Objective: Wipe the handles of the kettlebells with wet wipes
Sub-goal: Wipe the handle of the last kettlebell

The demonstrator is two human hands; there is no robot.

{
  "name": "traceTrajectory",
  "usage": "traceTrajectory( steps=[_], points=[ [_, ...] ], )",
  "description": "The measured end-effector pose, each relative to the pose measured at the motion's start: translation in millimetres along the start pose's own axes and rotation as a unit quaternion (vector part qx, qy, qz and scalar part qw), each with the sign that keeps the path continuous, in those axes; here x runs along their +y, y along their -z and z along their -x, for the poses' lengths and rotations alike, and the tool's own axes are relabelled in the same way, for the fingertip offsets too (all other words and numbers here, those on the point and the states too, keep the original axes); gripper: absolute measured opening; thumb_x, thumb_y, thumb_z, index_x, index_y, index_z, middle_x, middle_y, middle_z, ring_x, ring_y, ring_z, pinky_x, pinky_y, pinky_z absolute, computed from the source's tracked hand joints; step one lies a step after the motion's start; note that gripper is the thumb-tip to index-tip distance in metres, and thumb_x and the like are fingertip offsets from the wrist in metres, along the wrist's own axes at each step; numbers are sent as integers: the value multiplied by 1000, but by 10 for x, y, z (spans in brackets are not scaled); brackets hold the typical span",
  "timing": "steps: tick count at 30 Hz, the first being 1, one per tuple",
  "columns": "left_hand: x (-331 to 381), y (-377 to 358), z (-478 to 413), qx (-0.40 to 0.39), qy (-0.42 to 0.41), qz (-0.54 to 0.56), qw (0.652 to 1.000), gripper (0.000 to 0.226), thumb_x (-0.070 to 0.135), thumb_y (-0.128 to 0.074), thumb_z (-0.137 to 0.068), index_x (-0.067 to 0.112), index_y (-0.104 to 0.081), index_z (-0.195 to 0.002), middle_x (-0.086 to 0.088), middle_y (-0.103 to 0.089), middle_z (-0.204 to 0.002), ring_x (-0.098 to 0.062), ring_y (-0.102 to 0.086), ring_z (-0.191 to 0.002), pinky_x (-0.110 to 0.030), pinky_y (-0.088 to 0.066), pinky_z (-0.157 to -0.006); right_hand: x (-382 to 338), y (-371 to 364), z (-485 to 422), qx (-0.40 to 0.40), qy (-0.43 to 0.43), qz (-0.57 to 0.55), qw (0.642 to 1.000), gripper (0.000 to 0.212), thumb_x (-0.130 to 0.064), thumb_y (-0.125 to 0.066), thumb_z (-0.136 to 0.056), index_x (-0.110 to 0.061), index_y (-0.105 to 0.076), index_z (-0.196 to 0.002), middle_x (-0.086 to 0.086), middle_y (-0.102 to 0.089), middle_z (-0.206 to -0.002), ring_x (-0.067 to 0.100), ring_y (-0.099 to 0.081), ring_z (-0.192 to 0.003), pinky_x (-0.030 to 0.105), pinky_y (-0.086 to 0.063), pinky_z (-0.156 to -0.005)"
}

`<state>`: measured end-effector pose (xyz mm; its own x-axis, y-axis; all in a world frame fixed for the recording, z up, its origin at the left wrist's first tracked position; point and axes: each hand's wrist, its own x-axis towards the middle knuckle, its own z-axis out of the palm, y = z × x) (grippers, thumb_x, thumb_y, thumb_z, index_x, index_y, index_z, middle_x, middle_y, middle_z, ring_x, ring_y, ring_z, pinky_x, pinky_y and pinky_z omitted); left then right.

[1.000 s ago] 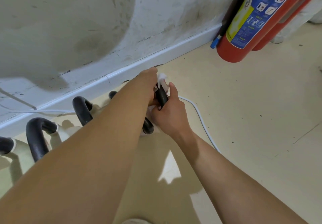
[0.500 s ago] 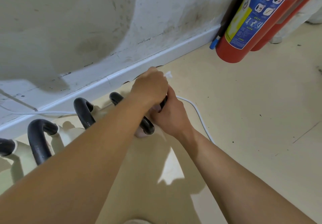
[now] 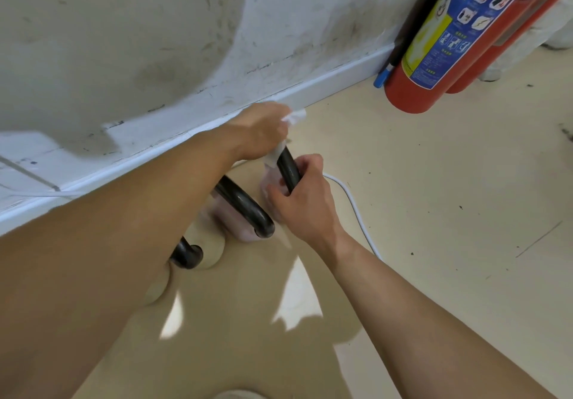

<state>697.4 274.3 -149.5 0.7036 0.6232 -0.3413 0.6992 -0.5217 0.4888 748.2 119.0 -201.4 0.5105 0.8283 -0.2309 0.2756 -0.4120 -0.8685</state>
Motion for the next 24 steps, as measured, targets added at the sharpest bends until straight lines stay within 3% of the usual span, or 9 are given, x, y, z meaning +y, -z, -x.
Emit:
traceTrajectory(
  steps=[2, 4, 6, 10, 14, 18, 20, 22, 24],
  points=[
    [-45, -13, -1, 52, 24, 89, 994, 21, 16, -37, -103, 20, -48, -119, -3, -60, -110, -19, -53, -91, -26, -37, -69, -10, 24, 37, 4, 13, -9, 1000, 39, -36, -72, -91, -21, -36, -95, -2, -61, -78, 3, -55, -60, 14, -42, -52],
    [-79, -37, 15, 65, 16, 136, 988, 33, 10, -40, -99, 25, -34, -128, -2, -53, -113, -14, -52, -85, -24, -35, -65, 7, 58, 81, -1, 36, -18, 999, 38, -34, -68, -95, -16, -36, -90, -7, -47, -67, 2, -45, -52, 14, -38, -51],
    [-104, -39, 44, 78, -7, 128, 989, 30, 9, -44, -99, 25, -36, -123, -1, -53, -108, -12, -51, -82, -24, -37, -65, 48, 88, 92, -3, 44, -25, 999, 36, -33, -66, -97, -13, -38, -89, -9, -42, -64, 4, -41, -51, 15, -36, -50],
    [-188, 26, 94, 53, -24, 107, 992, 10, 29, -62, -96, 24, -69, -90, 9, -61, -80, -3, -51, -73, -13, -36, -59, 82, 110, 33, -16, 36, -22, 999, 33, -37, -69, -94, -19, -42, -85, -6, -49, -67, 8, -40, -56, 17, -36, -52],
    [-159, -18, 125, -23, -23, 60, 998, 51, 53, -51, -98, 15, -49, -63, 3, -40, -63, -16, -37, -59, -29, -33, -59, 96, 101, 37, -22, 33, -25, 999, 32, -37, -69, -94, -22, -42, -86, -7, -49, -70, 4, -43, -56, 16, -36, -53],
    [-42, 26, 85, -94, -13, -60, 994, 52, 50, -49, -99, 14, -41, -62, -2, -39, -64, -19, -37, -60, -33, -32, -59, 98, 97, 39, -31, 30, -5, 999, 34, -40, -69, -93, -26, -39, -87, -9, -51, -74, -2, -48, -57, 14, -37, -54],
    [-35, 99, 38, -93, -18, -75, 993, 45, 42, -49, -100, 9, -53, -71, -2, -47, -71, -20, -43, -68, -35, -36, -64, 76, 120, -1, -35, 22, -1, 999, 35, -44, -69, -93, -25, -40, -87, -10, -50, -71, 1, -46, -55, 15, -36, -52],
    [-74, 122, -44, -64, -9, -64, 996, 27, 32, -52, -100, 10, -67, -100, 0, -58, -95, -17, -49, -87, -33, -40, -78, 72, 144, -28, -47, 12, 4, 999, 35, -47, -67, -93, -25, -40, -87, -11, -49, -70, 5, -43, -56, 17, -33, -51],
    [-100, 85, -98, -16, 11, -9, 1000, 29, 28, -61, -96, 18, -59, -123, 3, -56, -120, -15, -49, -100, -27, -38, -85, 82, 162, -31, -60, 12, 10, 998, 36, -48, -66, -94, -24, -40, -86, -12, -47, -68, 7, -42, -57, 18, -32, -51]
  ],
)
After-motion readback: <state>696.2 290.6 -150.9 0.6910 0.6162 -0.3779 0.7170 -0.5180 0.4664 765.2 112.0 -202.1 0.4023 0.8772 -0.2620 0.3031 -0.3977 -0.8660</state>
